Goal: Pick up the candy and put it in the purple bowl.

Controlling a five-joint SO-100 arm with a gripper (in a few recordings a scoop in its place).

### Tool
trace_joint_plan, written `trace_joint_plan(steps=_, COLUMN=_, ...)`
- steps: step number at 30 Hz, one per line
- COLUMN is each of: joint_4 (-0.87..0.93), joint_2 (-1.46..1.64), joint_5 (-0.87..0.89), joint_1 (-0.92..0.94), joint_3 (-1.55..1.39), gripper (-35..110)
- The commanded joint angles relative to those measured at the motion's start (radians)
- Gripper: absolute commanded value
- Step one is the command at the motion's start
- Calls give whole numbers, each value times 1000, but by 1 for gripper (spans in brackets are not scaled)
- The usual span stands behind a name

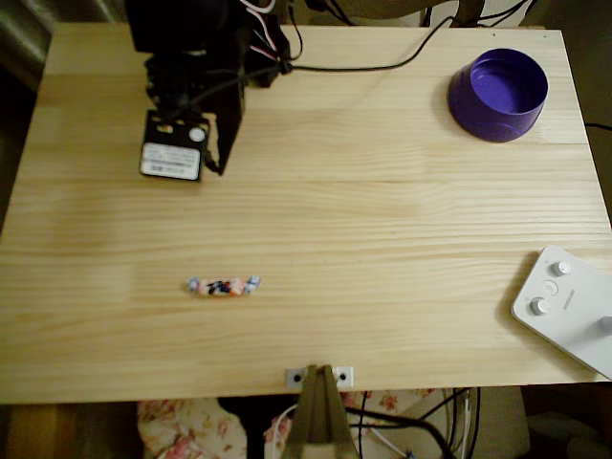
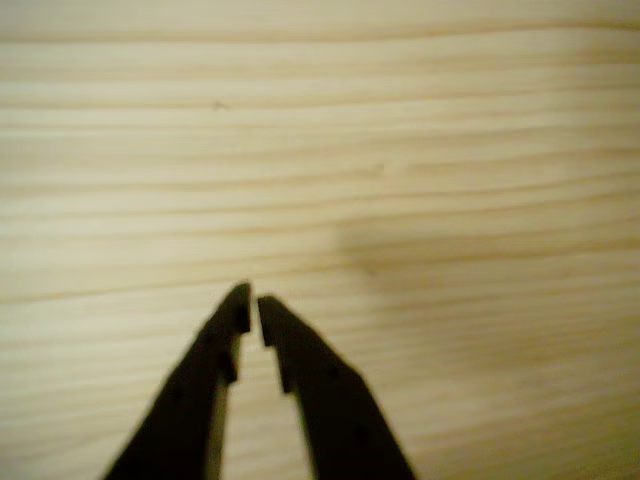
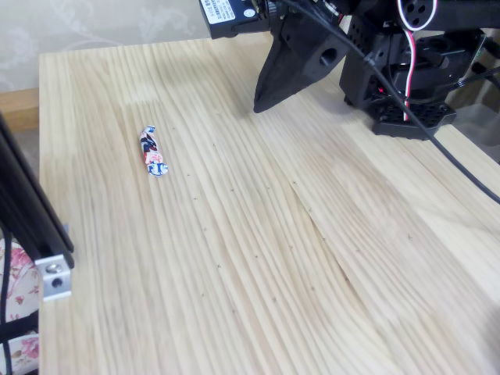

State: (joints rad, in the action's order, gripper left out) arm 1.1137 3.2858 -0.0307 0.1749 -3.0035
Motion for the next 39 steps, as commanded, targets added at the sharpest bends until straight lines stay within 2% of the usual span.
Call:
trace_joint_plan(steps=1, joint_4=9, joint_2=14, joint_5=-18, joint_1=5, joint_3=11, gripper=-1)
trace_joint_plan(steps=39, joint_4=9, joint_2=14, joint_5=-34, joint_1=-9, joint_3=11, gripper=-1)
